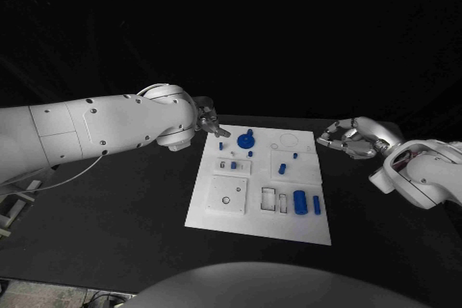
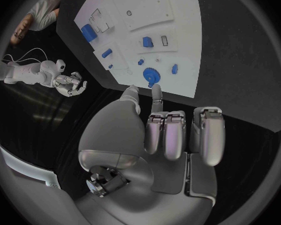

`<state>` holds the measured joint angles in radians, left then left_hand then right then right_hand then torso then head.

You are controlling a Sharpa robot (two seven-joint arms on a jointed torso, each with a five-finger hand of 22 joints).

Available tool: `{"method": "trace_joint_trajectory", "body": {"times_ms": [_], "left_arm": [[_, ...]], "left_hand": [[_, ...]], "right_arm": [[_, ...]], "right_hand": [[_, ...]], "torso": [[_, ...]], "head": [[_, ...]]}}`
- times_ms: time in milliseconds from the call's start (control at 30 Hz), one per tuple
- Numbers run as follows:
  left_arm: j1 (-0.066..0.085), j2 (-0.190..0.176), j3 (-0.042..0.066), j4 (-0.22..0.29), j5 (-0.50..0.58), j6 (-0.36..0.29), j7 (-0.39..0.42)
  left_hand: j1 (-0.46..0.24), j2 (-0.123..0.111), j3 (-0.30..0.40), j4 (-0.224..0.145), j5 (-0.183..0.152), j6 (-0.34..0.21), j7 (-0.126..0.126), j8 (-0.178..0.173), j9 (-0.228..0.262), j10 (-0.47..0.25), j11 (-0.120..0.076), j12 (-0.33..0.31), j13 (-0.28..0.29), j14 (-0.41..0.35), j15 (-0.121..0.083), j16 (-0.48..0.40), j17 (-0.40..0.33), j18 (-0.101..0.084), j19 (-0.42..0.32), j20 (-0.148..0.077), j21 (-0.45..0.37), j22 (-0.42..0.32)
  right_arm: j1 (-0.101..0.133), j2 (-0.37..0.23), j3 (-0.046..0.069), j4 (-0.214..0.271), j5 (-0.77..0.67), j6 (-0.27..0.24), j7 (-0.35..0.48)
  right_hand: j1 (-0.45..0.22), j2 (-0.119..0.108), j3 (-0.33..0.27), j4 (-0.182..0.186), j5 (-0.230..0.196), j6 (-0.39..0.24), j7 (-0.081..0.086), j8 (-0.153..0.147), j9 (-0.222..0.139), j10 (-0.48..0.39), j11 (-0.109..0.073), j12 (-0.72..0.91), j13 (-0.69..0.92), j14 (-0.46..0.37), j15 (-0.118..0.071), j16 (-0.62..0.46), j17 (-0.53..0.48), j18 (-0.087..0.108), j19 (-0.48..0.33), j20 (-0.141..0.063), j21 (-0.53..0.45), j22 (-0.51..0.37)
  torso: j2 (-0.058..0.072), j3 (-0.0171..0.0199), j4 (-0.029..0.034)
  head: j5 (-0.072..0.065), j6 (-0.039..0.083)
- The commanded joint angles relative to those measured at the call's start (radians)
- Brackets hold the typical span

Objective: Assemble the parts on the task board

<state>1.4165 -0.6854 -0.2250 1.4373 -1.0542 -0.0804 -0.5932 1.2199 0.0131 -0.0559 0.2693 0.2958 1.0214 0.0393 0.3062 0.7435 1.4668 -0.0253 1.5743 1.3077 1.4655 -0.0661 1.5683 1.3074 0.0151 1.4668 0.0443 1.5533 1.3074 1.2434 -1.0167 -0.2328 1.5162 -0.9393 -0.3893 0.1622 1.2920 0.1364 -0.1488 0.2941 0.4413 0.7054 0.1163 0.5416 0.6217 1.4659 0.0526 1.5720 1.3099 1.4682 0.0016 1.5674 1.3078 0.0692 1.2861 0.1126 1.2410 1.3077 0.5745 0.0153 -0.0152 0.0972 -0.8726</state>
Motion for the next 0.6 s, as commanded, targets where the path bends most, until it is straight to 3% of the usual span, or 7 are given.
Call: {"method": "trace_joint_trajectory", "body": {"times_ms": [33,100,200,333,600], "left_arm": [[-0.007,0.01,-0.002,-0.003,0.041,0.107,0.015],[-0.013,0.013,-0.003,-0.001,0.035,0.108,0.027],[-0.022,0.016,-0.003,0.005,0.029,0.107,0.042],[-0.033,0.028,-0.004,0.004,0.03,0.133,0.045],[-0.047,0.077,-0.004,-0.044,0.003,0.225,0.001]], "left_hand": [[0.075,0.01,0.03,-0.016,-0.028,0.016,-0.004,-0.012,-0.015,0.104,-0.005,-0.004,0.263,0.105,-0.008,0.002,0.263,-0.007,0.085,-0.005,-0.005,0.246],[0.116,0.016,0.054,-0.021,-0.059,0.025,-0.007,-0.017,-0.024,0.104,-0.008,-0.004,0.263,0.105,-0.01,0.002,0.263,-0.007,0.085,-0.007,-0.005,0.246],[0.119,0.015,0.061,-0.009,-0.058,0.037,-0.009,-0.017,-0.028,0.104,-0.01,-0.004,0.263,0.105,-0.011,0.002,0.263,-0.008,0.087,-0.007,-0.002,0.249],[0.081,0.007,0.054,0.022,-0.067,0.051,-0.006,-0.027,-0.042,0.104,-0.009,-0.004,0.263,0.105,-0.011,0.002,0.263,-0.009,0.089,-0.008,0.0,0.251],[-0.033,-0.005,0.025,0.023,-0.153,0.053,0.011,-0.088,-0.1,0.104,0.004,-0.004,0.263,0.105,-0.002,0.002,0.263,-0.009,0.09,-0.001,0.0,0.251]], "right_arm": [[-0.001,0.001,0.0,0.002,0.001,0.01,0.006],[-0.001,0.002,0.0,0.003,0.001,0.011,0.006],[-0.001,0.003,0.0,0.004,0.001,0.012,0.005],[-0.001,0.004,0.0,0.003,0.001,0.014,0.004],[-0.001,0.009,0.0,0.001,0.001,0.019,0.002]], "right_hand": [[-0.008,0.002,-0.005,-0.003,0.0,0.0,0.001,-0.002,-0.002,0.105,-0.003,-0.001,0.261,0.103,0.0,0.003,0.263,0.017,0.0,0.001,-0.005,0.148],[-0.008,0.002,-0.005,-0.003,0.0,0.0,0.001,-0.002,-0.002,0.105,-0.003,-0.001,0.261,0.103,0.0,0.003,0.263,0.017,0.0,0.001,-0.005,0.148],[-0.007,0.002,-0.005,-0.004,0.001,0.0,0.001,-0.002,-0.002,0.105,-0.003,-0.001,0.261,0.103,0.0,0.003,0.263,0.017,0.0,0.001,-0.005,0.148],[-0.006,0.004,-0.004,-0.005,0.003,0.001,0.001,-0.001,-0.002,0.105,-0.003,-0.001,0.261,0.103,0.0,0.003,0.263,0.016,0.001,0.002,-0.005,0.148],[-0.008,0.007,-0.004,-0.004,0.007,0.006,0.001,0.0,-0.001,0.105,-0.002,-0.001,0.261,0.103,0.0,0.003,0.263,0.016,0.002,0.002,-0.004,0.149]], "torso": [[-0.001,0.0003,-0.0006],[-0.001,0.0003,0.0005],[-0.001,0.0001,0.0002],[-0.002,0.0004,0.0008],[-0.001,0.0003,-0.0015]], "head": [[0.003,0.0],[0.003,0.0],[0.003,0.0],[0.004,0.0],[0.009,0.0]]}}
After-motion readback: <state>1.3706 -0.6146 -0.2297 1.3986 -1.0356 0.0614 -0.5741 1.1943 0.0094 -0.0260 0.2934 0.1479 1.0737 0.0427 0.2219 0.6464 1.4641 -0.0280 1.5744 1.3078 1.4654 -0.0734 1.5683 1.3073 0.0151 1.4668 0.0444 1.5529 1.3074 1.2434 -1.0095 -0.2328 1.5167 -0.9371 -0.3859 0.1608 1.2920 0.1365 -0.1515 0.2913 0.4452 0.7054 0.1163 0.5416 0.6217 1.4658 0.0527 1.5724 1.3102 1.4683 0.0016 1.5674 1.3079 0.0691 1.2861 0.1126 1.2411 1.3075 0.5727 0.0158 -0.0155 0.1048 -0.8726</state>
